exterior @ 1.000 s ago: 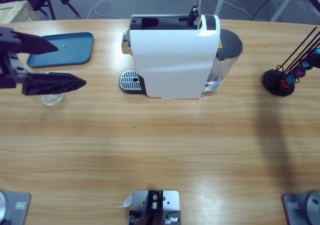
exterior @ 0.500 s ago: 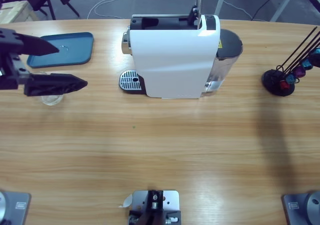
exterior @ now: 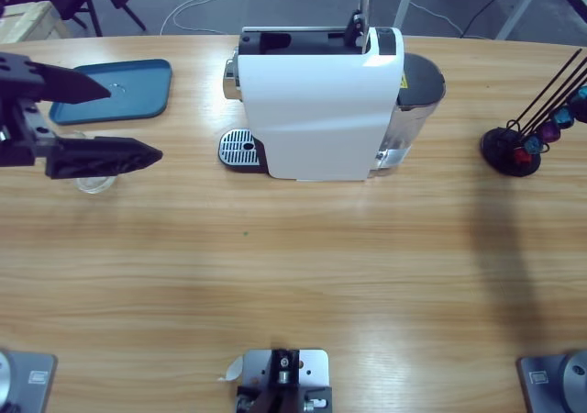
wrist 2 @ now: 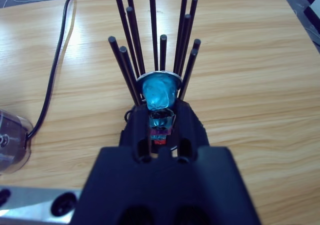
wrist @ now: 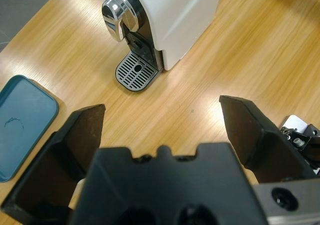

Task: Pour coffee

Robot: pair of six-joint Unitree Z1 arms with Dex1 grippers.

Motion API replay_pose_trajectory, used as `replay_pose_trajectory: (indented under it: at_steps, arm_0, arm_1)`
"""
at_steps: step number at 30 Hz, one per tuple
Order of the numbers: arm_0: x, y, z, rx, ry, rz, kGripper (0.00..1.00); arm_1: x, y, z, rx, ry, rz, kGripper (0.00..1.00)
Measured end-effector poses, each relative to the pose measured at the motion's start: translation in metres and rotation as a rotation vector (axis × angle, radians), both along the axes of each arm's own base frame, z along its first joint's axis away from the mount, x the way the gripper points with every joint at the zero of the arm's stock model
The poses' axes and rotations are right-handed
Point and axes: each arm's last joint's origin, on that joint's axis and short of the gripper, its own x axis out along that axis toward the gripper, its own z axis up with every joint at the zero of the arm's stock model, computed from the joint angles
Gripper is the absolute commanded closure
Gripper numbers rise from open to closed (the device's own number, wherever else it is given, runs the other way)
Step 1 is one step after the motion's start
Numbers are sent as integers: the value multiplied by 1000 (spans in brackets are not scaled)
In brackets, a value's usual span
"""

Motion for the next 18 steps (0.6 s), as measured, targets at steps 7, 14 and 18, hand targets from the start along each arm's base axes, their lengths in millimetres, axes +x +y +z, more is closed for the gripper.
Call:
replay_pose_trajectory:
  at_steps: [7,14,18]
  arm_0:
    - [-2,0,-3,4,6,-5,0]
    - [-2,-1,-3,2,5,-8,0]
    - [-3,-2,-3,2,5,-12,0]
  arm_1:
    - [0,0,0,-1,4,0,911]
    - [-5,-1,9,-1,5,0,909]
    - [-3,0,17,1,-8,0,911]
